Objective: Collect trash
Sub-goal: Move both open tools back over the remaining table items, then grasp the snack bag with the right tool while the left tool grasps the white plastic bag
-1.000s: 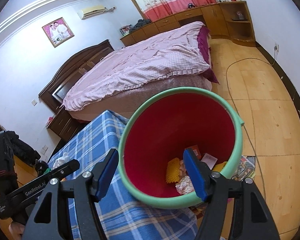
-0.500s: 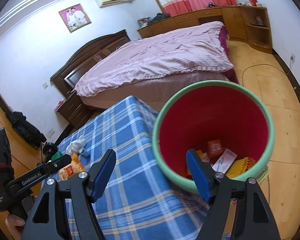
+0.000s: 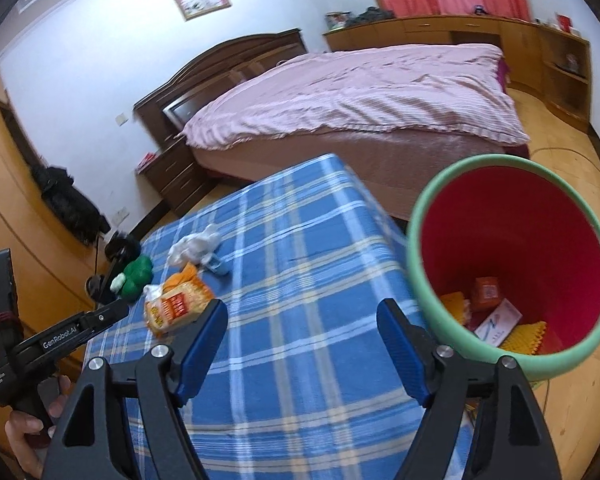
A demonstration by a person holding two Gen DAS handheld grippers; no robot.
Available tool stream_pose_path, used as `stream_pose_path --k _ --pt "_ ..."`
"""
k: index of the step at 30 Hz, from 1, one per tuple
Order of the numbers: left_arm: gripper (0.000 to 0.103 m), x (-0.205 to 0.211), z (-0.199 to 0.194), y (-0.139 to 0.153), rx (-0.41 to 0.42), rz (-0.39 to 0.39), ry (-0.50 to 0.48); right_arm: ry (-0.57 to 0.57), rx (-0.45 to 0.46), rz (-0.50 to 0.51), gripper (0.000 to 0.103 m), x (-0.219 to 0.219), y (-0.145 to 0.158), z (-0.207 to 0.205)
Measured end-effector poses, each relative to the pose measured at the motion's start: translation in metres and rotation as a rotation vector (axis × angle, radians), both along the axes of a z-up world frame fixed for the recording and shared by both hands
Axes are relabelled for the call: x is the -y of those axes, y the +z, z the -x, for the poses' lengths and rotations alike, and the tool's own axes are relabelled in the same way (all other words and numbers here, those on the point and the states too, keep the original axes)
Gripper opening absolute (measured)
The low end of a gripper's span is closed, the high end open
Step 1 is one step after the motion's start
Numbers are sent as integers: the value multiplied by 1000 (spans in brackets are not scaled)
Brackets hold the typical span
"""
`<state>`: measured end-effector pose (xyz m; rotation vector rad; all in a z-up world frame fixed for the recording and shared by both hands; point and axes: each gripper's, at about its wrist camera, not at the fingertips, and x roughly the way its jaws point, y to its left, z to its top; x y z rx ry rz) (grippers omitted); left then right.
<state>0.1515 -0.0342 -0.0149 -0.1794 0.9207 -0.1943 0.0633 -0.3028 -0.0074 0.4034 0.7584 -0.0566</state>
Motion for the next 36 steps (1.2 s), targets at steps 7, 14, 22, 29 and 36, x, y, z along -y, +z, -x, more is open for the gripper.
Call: stream_pose_path --k 7,14,22,29,36 --pt "48 -38 -2 -10 -10 -11 93 89 -36 5 79 -37 -6 -26" --pt "48 -64 -2 -21 -22 -4 143 150 -111 -14 79 -77 -24 -54" --pt "48 -97 -3 -33 -41 19 210 137 -173 -49 79 -106 -43 -86" --pt "48 -113 -2 -42 -57 47 236 63 -223 -164 79 -111 -59 -110" --pt "48 -124 0 -45 -63 61 249 37 -230 -179 79 -121 -65 -126"
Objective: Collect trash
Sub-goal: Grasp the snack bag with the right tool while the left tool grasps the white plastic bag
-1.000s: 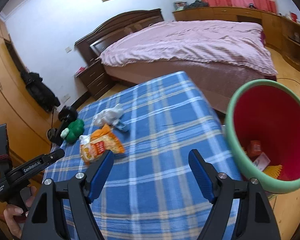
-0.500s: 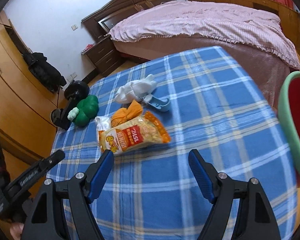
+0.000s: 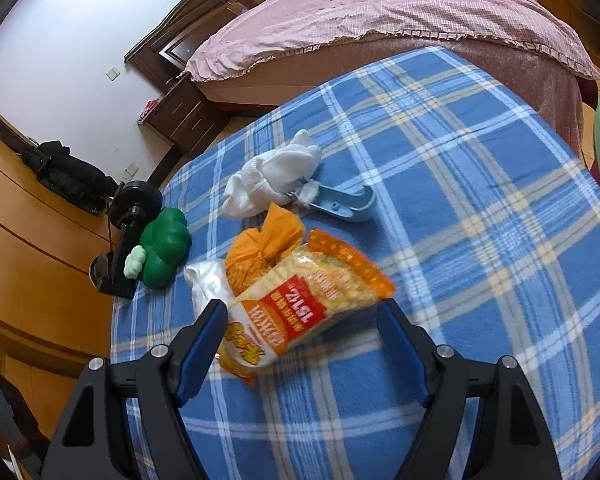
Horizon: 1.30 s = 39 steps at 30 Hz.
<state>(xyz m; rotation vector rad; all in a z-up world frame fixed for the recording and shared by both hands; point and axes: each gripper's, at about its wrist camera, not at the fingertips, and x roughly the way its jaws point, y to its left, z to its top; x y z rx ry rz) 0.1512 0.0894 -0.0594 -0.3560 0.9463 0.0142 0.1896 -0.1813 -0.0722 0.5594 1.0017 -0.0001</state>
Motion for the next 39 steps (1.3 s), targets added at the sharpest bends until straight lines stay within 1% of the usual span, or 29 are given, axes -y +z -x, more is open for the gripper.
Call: stream_pose_path --k 7,8,9,10,14,15,16,23,24,25,28,34,39 --pt "48 -5 3 -1 -1 7 6 -36 -17 57 79 -6 -6 -11" --pt "48 -6 3 -1 -1 6 7 -37 -11 67 77 -6 -5 -11" --pt "48 -6 4 -1 0 5 8 -31 -9 72 67 -7 -5 -10" --pt "48 -6 4 -1 0 6 8 -25 -14 80 63 -8 -6 -10" --pt "48 -5 4 -1 0 5 4 -11 -4 89 55 -6 -6 -6" --pt "48 -4 4 -1 -1 5 2 -8 -4 88 50 -4 -6 -4" --pt "48 -2 4 -1 -2 6 -1 -4 0 86 42 -2 -5 -2" --pt "48 14 3 4 5 -8 -34 23 -6 48 39 13 -5 12" --pt "48 16 3 5 6 -11 -40 25 -5 48 39 15 -4 15" --pt "48 19 3 5 7 -13 -47 26 -2 48 37 17 -3 18" --pt "48 30 1 7 10 -24 -71 24 11 42 36 26 1 27" --pt "48 58 -5 10 6 -21 -143 16 33 28 36 46 6 40" --pt "48 86 -12 15 20 -22 -207 18 54 28 36 60 9 51"
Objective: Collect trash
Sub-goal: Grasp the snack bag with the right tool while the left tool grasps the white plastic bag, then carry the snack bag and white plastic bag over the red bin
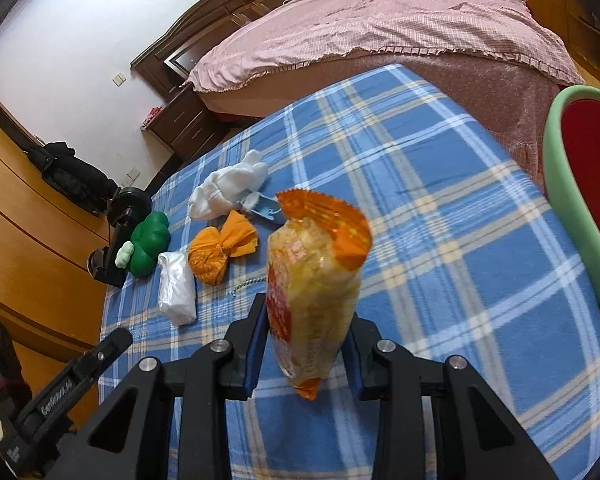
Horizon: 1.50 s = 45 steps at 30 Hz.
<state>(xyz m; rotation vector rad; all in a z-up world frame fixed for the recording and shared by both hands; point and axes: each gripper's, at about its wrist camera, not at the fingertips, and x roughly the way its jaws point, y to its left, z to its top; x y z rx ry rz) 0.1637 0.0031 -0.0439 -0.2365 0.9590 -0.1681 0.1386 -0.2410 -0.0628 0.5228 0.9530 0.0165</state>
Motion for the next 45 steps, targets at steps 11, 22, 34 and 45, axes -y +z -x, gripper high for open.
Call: stream_pose_path --k 11,22,34,45 --pt "48 35 -34 -14 -24 -64 -49 -12 43 6 36 27 10 18" --pt "36 40 -45 -34 -56 -47 -79 11 23 42 38 34 2 17" --pt "33 30 -25 -25 -25 44 -101 12 41 114 56 36 8 26" --pt "33 35 -4 -13 2 70 -137 88 8 135 58 37 -2 55"
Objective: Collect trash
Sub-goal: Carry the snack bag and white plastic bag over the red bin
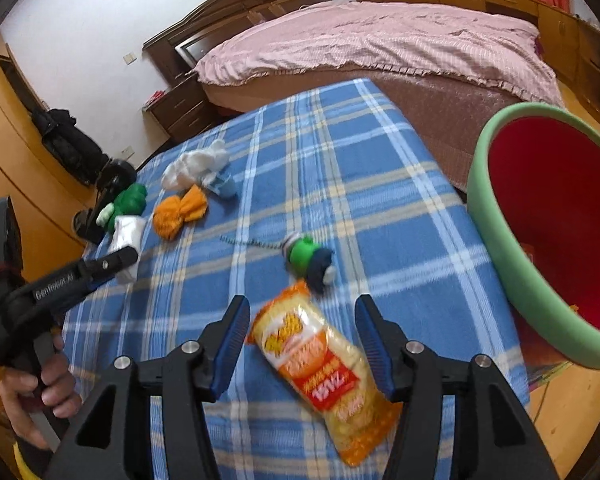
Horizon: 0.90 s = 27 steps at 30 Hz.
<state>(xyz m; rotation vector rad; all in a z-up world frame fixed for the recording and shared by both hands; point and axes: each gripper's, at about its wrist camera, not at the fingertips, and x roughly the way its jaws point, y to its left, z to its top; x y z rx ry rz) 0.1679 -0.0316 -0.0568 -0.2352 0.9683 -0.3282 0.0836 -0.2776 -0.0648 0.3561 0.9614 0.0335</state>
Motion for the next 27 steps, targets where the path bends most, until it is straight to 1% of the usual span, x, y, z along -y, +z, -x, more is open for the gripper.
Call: stream_pose_path --k 6,8,14,17,18,20,22,27 --pt "33 6 10 6 10 -2 -21 44 -25 91 58 -6 -7 13" --pt "33 9 14 9 15 -3 -29 48 -29 107 59 -7 -9 16" --pt "33 16 29 18 29 3 -56 79 -8 175 59 -16 -11 24" --pt "33 20 35 23 38 4 -65 80 2 199 53 -17 -11 27" --pt "33 21 37 25 40 6 -69 75 7 201 47 -16 -11 28" --pt "33 25 41 28 43 8 -82 52 11 182 42 -12 -11 30" --pt "33 30 46 32 49 10 -102 24 17 124 41 -4 -10 34" --pt "33 46 52 41 58 11 -146 -31 70 72 41 11 4 48"
